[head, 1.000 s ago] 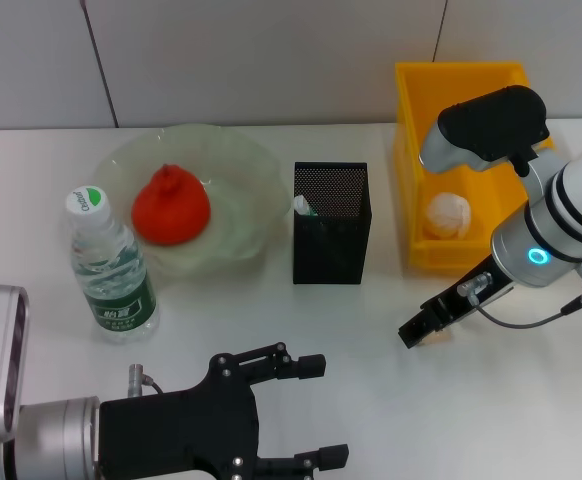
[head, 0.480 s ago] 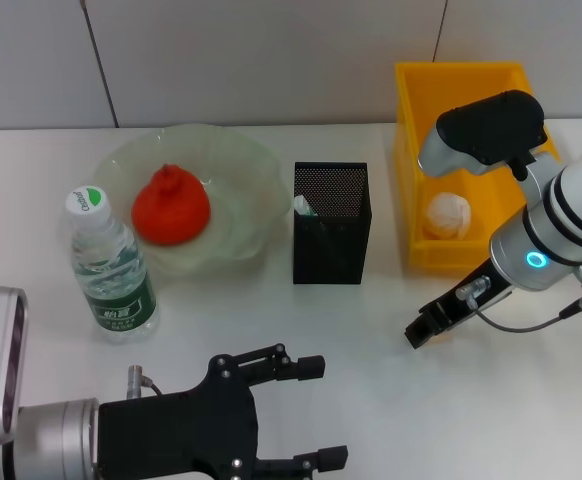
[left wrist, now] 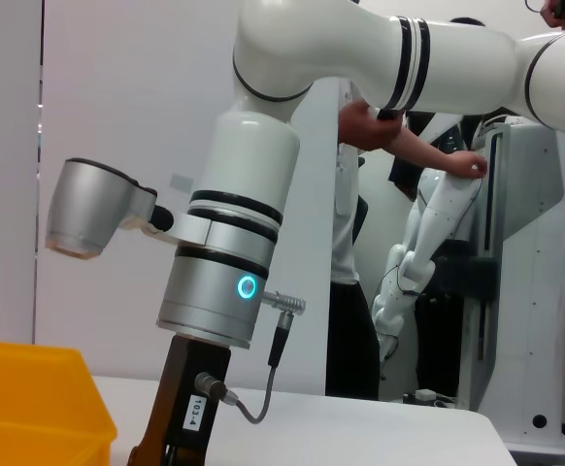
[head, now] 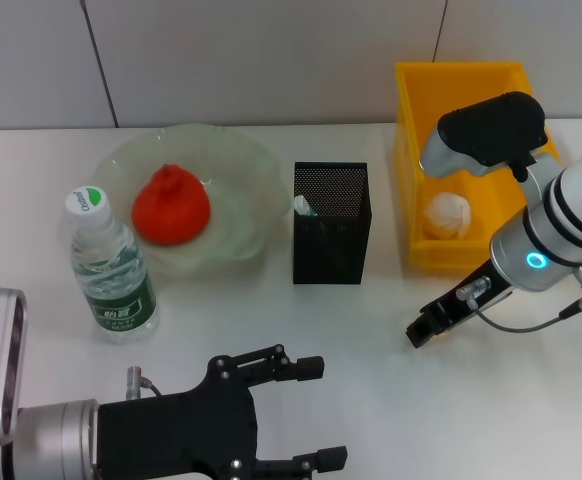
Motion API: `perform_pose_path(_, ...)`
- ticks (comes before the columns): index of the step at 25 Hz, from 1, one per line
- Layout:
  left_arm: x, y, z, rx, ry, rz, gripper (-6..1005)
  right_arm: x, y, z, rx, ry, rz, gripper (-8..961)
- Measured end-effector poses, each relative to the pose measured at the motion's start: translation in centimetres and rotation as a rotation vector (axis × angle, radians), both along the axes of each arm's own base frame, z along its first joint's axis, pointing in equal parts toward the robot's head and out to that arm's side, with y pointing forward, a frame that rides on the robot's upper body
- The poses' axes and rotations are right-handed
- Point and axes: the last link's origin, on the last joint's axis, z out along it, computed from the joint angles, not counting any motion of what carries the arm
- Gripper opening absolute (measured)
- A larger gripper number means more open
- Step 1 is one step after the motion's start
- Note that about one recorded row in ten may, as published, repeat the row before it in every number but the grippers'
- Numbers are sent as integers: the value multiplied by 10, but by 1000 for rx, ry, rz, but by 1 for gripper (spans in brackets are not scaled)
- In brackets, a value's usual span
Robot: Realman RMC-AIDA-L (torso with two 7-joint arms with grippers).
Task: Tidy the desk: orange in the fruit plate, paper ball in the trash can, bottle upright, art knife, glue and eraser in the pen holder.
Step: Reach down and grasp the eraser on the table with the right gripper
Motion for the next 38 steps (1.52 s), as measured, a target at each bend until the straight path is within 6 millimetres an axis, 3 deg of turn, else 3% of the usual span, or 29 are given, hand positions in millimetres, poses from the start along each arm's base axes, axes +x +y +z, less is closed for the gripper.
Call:
perform_pose_path(4,0,0,0,0,0,1,794,1,1,-2,-2,-3,-5,501)
perform_pose_path(15,-2,-1,0,1,0,8,793,-8,-1,-2,-16,39,17,235)
perform_pose_path(25,-2,-1,0,1,0,8,792,-13,0,3,-16,37,48,140)
perform_pose_path(30,-1,-1,0,0,0,4,792,-13,0,4,-5,42,37,207)
perform_pose_path(38,-1,0,0,-1,0,2,791,-16,-1,1,-8,42,34,565)
